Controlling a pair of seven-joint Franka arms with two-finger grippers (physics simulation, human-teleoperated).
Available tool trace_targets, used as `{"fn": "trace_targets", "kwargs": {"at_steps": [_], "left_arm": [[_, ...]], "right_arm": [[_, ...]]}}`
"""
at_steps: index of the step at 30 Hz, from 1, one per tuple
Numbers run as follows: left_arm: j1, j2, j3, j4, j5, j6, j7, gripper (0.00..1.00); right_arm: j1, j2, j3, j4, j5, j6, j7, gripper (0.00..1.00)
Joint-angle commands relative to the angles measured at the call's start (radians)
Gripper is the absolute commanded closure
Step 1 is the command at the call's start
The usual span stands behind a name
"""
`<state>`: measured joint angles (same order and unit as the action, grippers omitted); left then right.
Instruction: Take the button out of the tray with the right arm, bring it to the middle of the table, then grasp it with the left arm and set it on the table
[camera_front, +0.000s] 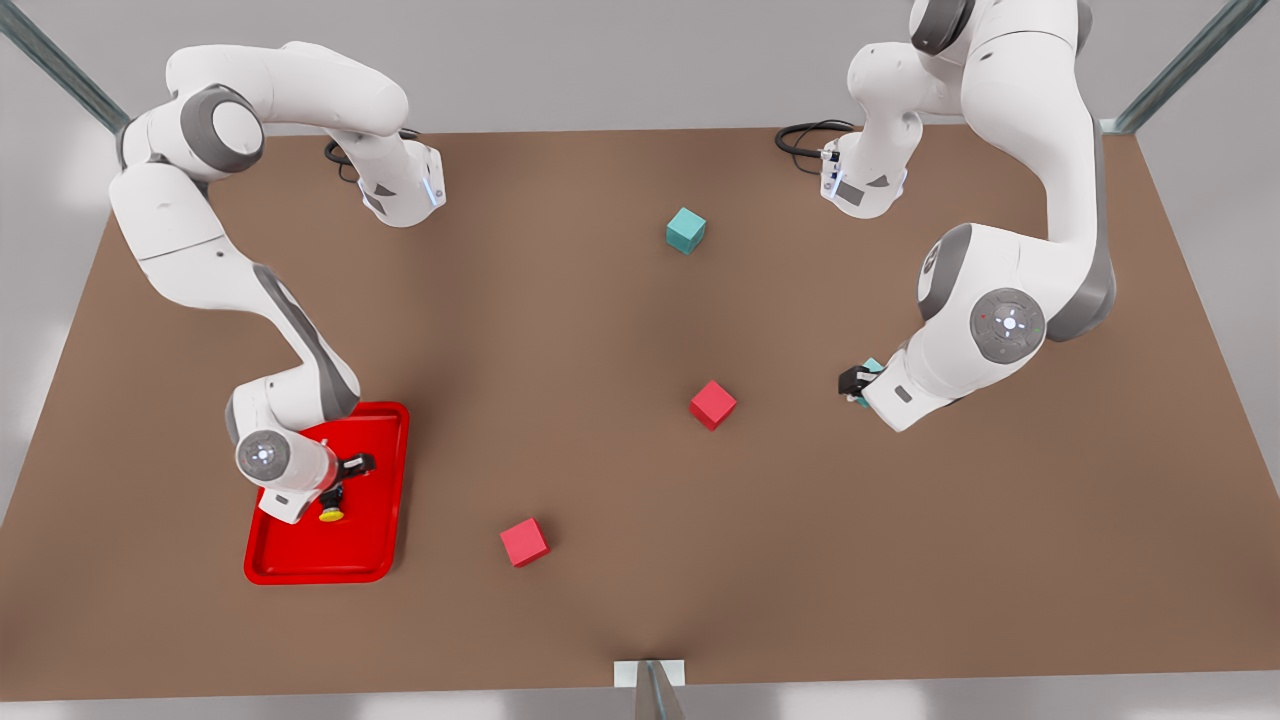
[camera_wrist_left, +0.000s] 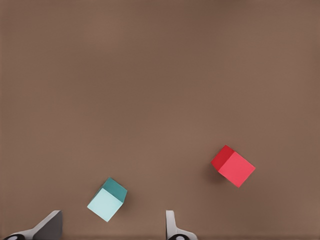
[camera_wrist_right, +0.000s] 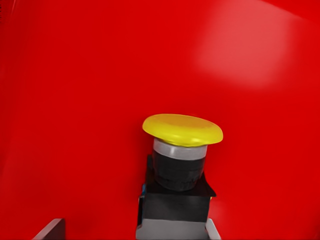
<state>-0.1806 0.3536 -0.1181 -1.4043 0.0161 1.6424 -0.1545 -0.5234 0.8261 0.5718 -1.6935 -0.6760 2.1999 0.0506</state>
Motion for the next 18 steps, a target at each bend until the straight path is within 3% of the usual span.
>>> {"fn": "trace_targets", "kwargs": {"at_steps": [1,2,3,4,14,18], "left_arm": [[0.000,-0.002,0.000,-0.001,0.001,-0.003,0.000,0.00],[0.000,-0.002,-0.002,0.001,0.001,-0.001,0.000,0.00],[0.000,-0.001,0.000,-0.001,0.001,-0.001,0.000,0.00],[0.000,-0.002,-0.002,0.001,0.001,-0.001,0.000,0.00],[0.000,-0.002,0.000,-0.001,0.001,-0.001,0.000,0.00],[0.001,-0.004,0.000,-0.001,0.002,-0.003,0.001,0.00]], "right_arm": [[-0.001,0.002,0.000,0.000,0.001,0.001,-0.025,0.00],[-0.001,0.002,0.003,0.000,0.001,0.000,-0.020,0.00],[-0.003,0.002,0.008,0.000,0.001,-0.005,0.009,0.19],[-0.004,0.002,0.010,0.000,0.001,-0.006,0.017,0.25],[-0.033,-0.001,0.042,0.002,0.003,-0.022,0.026,0.26],[-0.033,0.001,0.042,0.000,0.003,-0.022,0.054,0.42]]}}
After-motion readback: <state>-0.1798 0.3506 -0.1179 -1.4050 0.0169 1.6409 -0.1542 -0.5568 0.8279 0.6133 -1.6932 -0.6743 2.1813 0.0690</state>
